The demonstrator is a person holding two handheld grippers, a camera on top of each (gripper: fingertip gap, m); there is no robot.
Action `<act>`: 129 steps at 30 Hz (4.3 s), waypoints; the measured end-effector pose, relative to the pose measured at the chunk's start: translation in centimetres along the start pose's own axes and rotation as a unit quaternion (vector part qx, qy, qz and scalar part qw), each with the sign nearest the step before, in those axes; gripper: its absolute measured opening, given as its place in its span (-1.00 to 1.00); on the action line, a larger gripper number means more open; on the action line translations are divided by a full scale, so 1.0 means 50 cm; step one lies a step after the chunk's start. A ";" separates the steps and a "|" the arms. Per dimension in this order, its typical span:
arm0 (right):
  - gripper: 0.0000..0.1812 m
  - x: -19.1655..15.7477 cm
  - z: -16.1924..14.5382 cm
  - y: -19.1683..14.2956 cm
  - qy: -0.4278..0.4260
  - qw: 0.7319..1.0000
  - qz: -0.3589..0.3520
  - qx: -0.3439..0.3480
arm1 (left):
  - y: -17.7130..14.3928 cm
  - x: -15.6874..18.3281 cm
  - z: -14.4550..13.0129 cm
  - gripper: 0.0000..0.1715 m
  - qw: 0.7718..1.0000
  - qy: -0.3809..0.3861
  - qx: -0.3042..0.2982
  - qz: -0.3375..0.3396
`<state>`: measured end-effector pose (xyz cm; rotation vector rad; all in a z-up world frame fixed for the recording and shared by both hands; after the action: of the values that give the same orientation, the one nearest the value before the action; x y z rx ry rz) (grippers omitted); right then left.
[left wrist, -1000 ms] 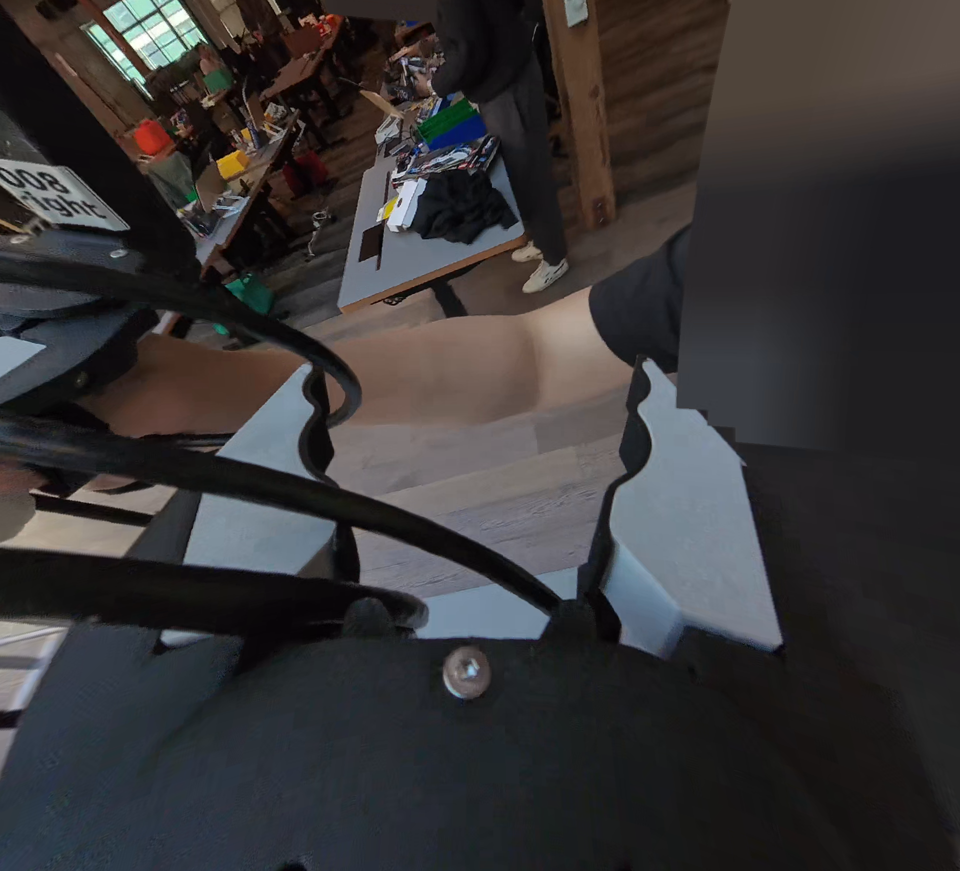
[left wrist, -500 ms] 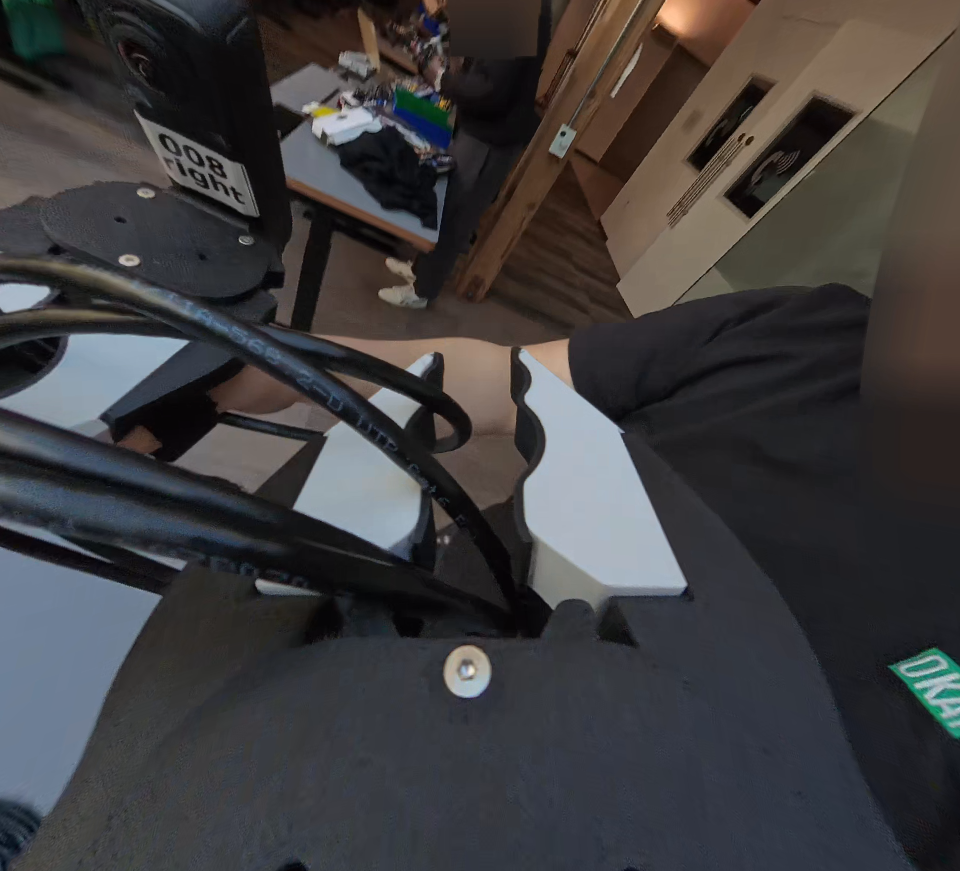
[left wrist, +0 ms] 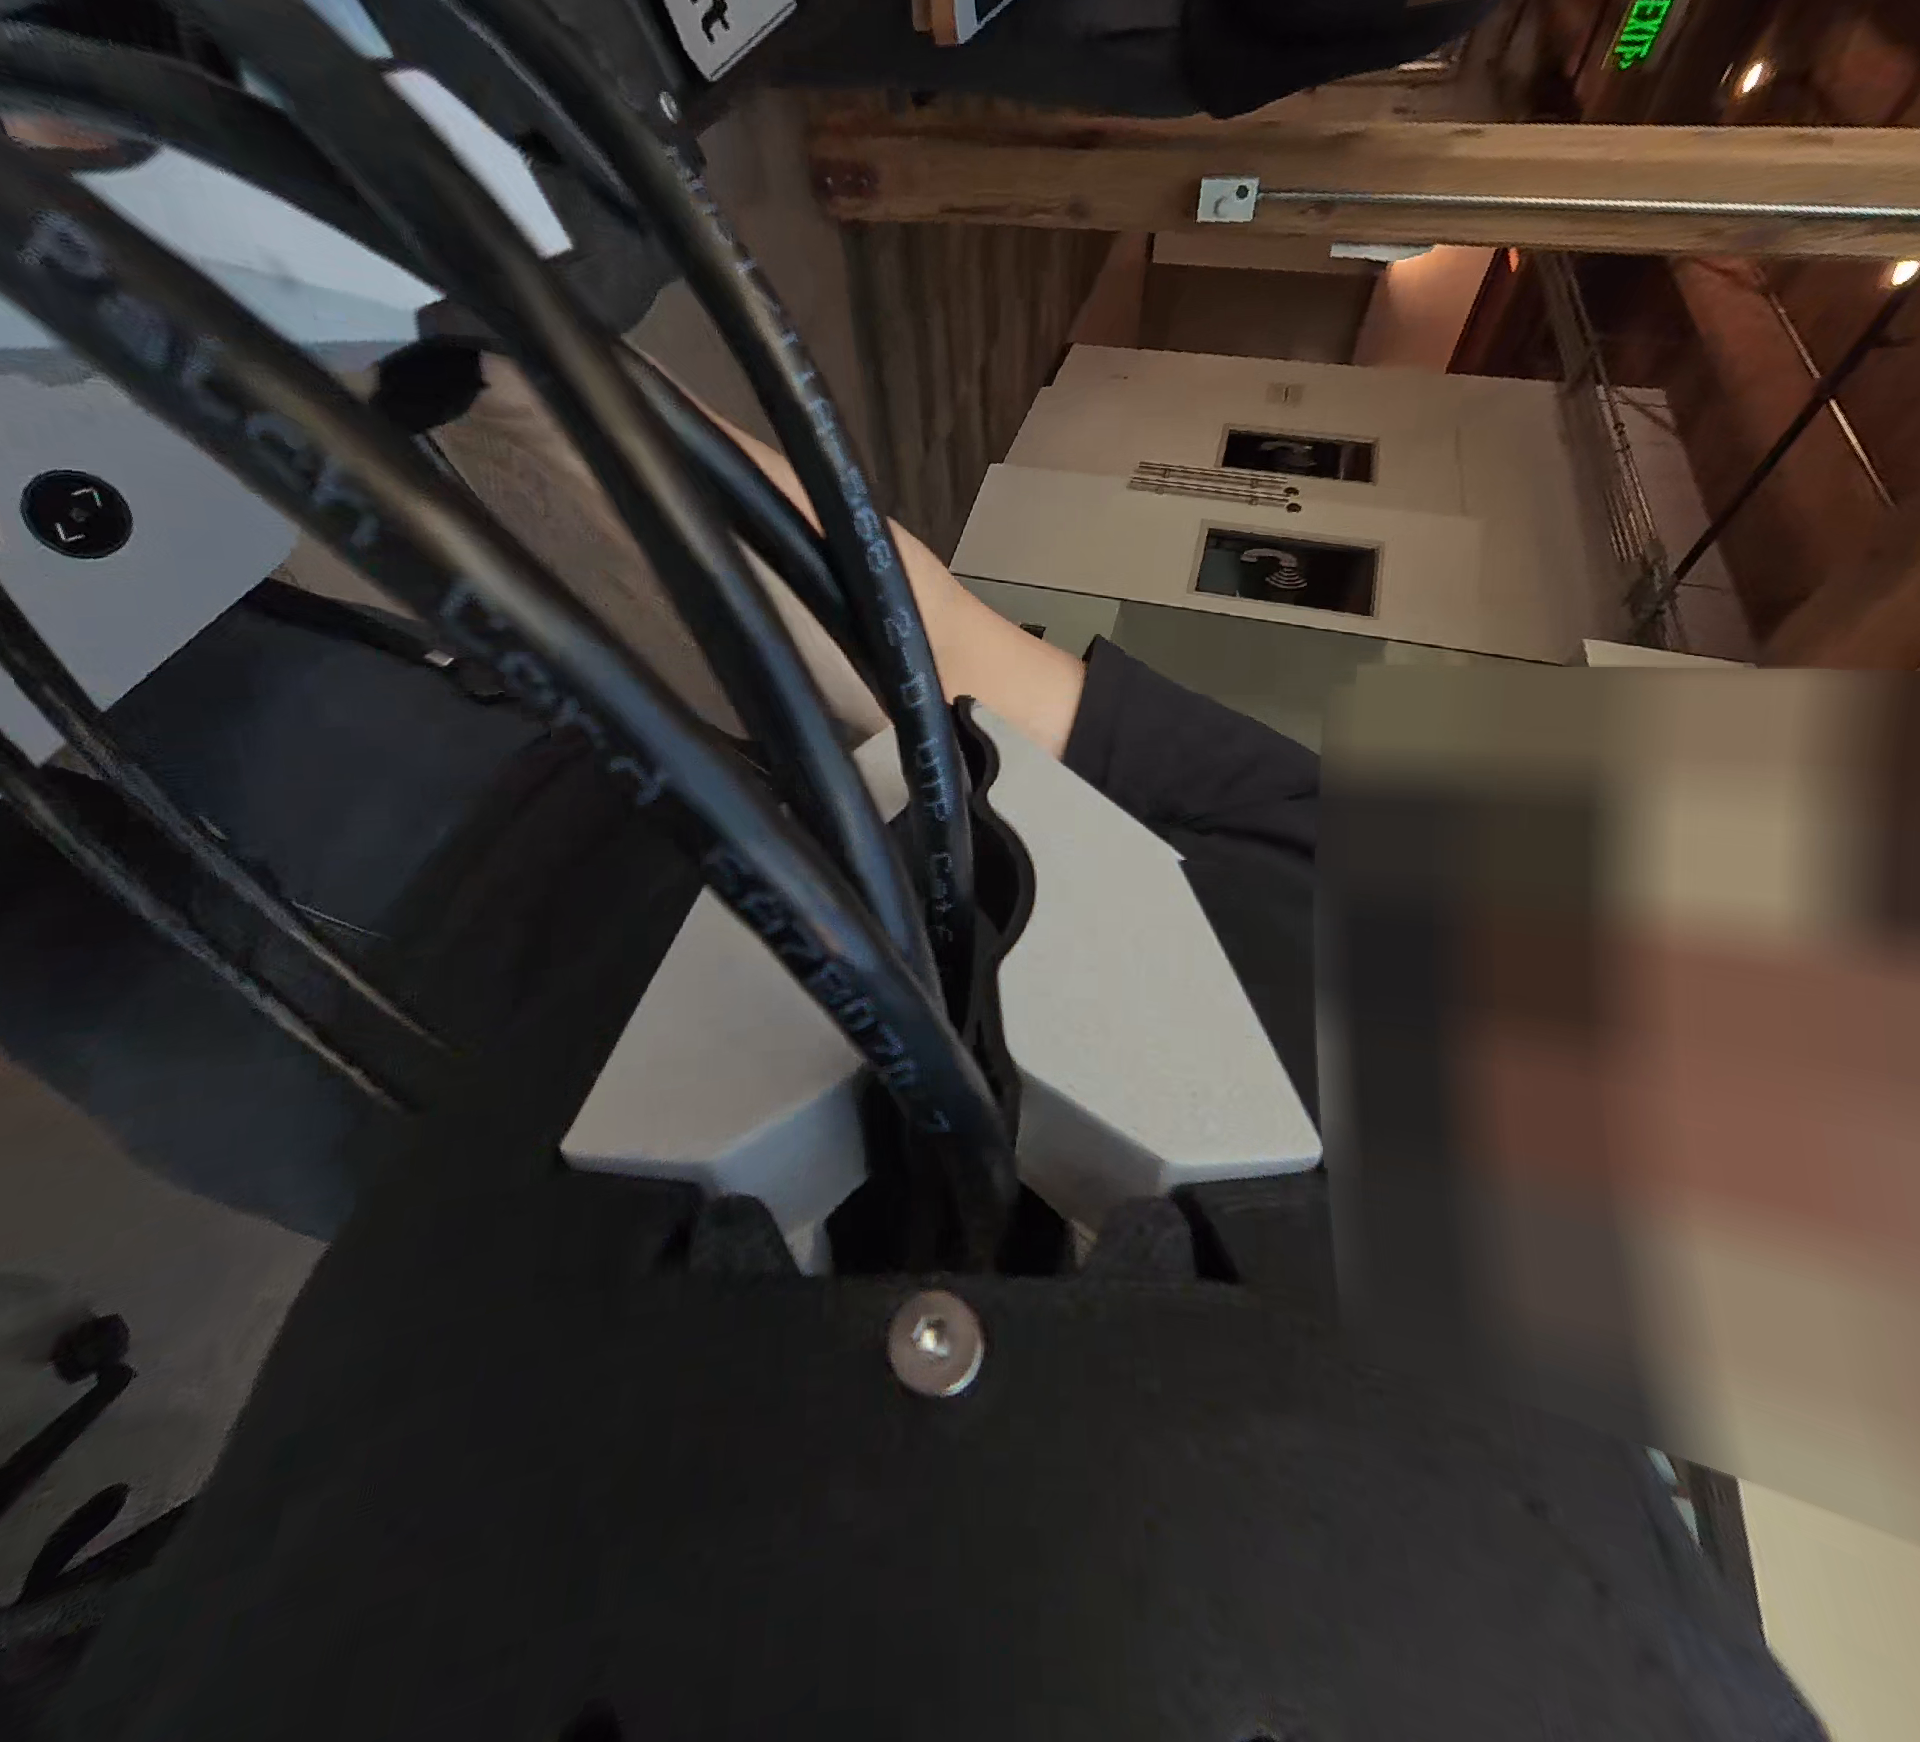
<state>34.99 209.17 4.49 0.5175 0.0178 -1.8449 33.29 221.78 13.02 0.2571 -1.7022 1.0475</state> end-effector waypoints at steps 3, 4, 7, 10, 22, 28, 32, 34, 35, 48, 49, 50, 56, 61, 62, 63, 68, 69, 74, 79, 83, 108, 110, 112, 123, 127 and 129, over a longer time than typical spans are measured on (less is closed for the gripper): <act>-0.57 0.008 0.027 -0.053 -0.022 0.999 -0.028 0.026 | 0.011 -0.010 0.010 -1.00 1.000 0.024 -0.003 0.006; -0.52 0.005 0.050 -0.071 -0.033 0.998 -0.031 0.038 | 0.010 -0.008 0.012 -1.00 0.999 0.038 -0.004 0.009; -0.40 -0.009 0.132 -0.119 -0.060 0.995 -0.029 0.076 | 0.002 0.014 0.018 -1.00 0.998 0.061 0.001 0.011; -0.33 -0.037 0.203 -0.140 -0.052 0.994 0.025 0.093 | -0.003 0.044 0.021 -1.00 0.997 0.073 0.003 0.011; -0.01 -0.182 0.287 -0.178 -0.239 0.967 -0.088 -0.016 | -0.072 0.085 0.111 -1.00 0.991 0.036 0.119 0.045; 0.34 -0.223 0.224 -0.009 -0.174 0.980 -0.072 -0.056 | -0.074 0.108 0.169 -1.00 0.977 0.044 0.169 0.120; 0.37 -0.213 0.210 0.030 -0.160 0.980 -0.074 -0.090 | -0.080 0.147 0.186 -1.00 0.968 0.053 0.190 0.155; 0.34 -0.234 0.214 0.055 -0.142 0.985 -0.056 -0.077 | -0.085 0.163 0.191 -1.00 0.963 0.052 0.201 0.174; 0.28 -0.234 0.219 0.061 -0.139 0.986 -0.064 -0.070 | -0.085 0.169 0.190 -1.00 0.962 0.048 0.201 0.180; -1.00 -0.307 0.236 0.053 -0.167 0.980 0.015 -0.107 | -0.120 0.245 0.186 -1.00 0.964 -0.007 0.241 0.116; -1.00 -0.319 0.231 0.052 -0.150 0.981 0.044 -0.117 | -0.117 0.243 0.182 -1.00 0.966 -0.019 0.237 0.102; -1.00 -0.328 0.226 0.048 -0.133 0.980 0.067 -0.129 | -0.113 0.243 0.178 -1.00 0.970 -0.030 0.229 0.081; -1.00 -0.356 0.199 -0.007 -0.074 0.964 0.158 -0.199 | -0.104 0.247 0.155 -1.00 0.976 -0.072 0.191 -0.081; -1.00 -0.367 0.197 -0.061 0.041 0.947 0.238 -0.210 | -0.099 0.224 0.132 -0.70 0.965 -0.071 0.154 -0.198; -1.00 -0.366 0.196 -0.072 0.064 0.944 0.246 -0.210 | -0.099 0.215 0.125 -0.67 0.964 -0.064 0.146 -0.212; -1.00 -0.361 0.195 -0.080 0.086 0.943 0.243 -0.209 | -0.101 0.203 0.118 -0.62 0.962 -0.058 0.141 -0.228; -1.00 -0.343 0.185 -0.115 0.178 0.939 0.217 -0.200 | -0.112 0.099 0.082 -0.44 0.955 -0.016 0.155 -0.254; -1.00 -0.342 0.187 -0.119 0.196 0.938 0.213 -0.193 | -0.118 0.079 0.070 -0.41 0.952 -0.001 0.164 -0.259; -1.00 -0.362 0.185 -0.120 0.244 0.926 0.211 -0.197 | -0.117 -0.096 0.072 0.00 0.923 0.155 0.347 -0.053; -1.00 -0.416 0.190 -0.081 0.234 0.908 0.238 -0.253 | -0.054 -0.090 0.100 0.43 0.872 0.256 0.412 -0.064; -1.00 -0.452 0.201 -0.055 0.160 0.901 0.264 -0.306 | 0.012 -0.049 0.112 0.23 0.885 0.263 0.358 -0.138; -1.00 -0.511 0.177 -0.066 -0.181 0.839 0.293 -0.422 | -0.015 0.194 0.112 -0.49 0.875 0.242 0.262 -0.326; -1.00 -0.516 0.194 -0.069 -0.176 0.847 0.295 -0.405 | -0.001 0.182 0.115 -0.49 0.886 0.253 0.260 -0.290; -1.00 -0.527 0.218 -0.073 -0.160 0.860 0.310 -0.373 | 0.008 0.179 0.107 -0.44 0.887 0.282 0.252 -0.264; -1.00 -0.526 0.298 -0.123 -0.112 0.901 0.327 -0.263 | -0.082 0.143 0.103 0.12 0.896 0.235 0.242 -0.289; -1.00 -0.510 0.302 -0.128 -0.096 0.911 0.319 -0.245 | -0.097 0.090 0.094 0.11 0.883 0.283 0.297 -0.229; -1.00 -0.511 0.304 -0.128 -0.091 0.911 0.325 -0.238 | -0.078 0.045 0.101 0.06 0.876 0.328 0.325 -0.135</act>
<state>30.19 230.35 25.75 -0.0091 0.1486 -1.1629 31.41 216.43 16.73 0.4860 -0.6463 1.2810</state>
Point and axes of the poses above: each gripper's, where its closed fingertips meet, y out along the fingers, z out of its top, x = y × z across the jaws, the point moved 1 cm from there along -y, back along the fingers, and after that the axes turned 13 degrees about z, right-handed, at the moved point
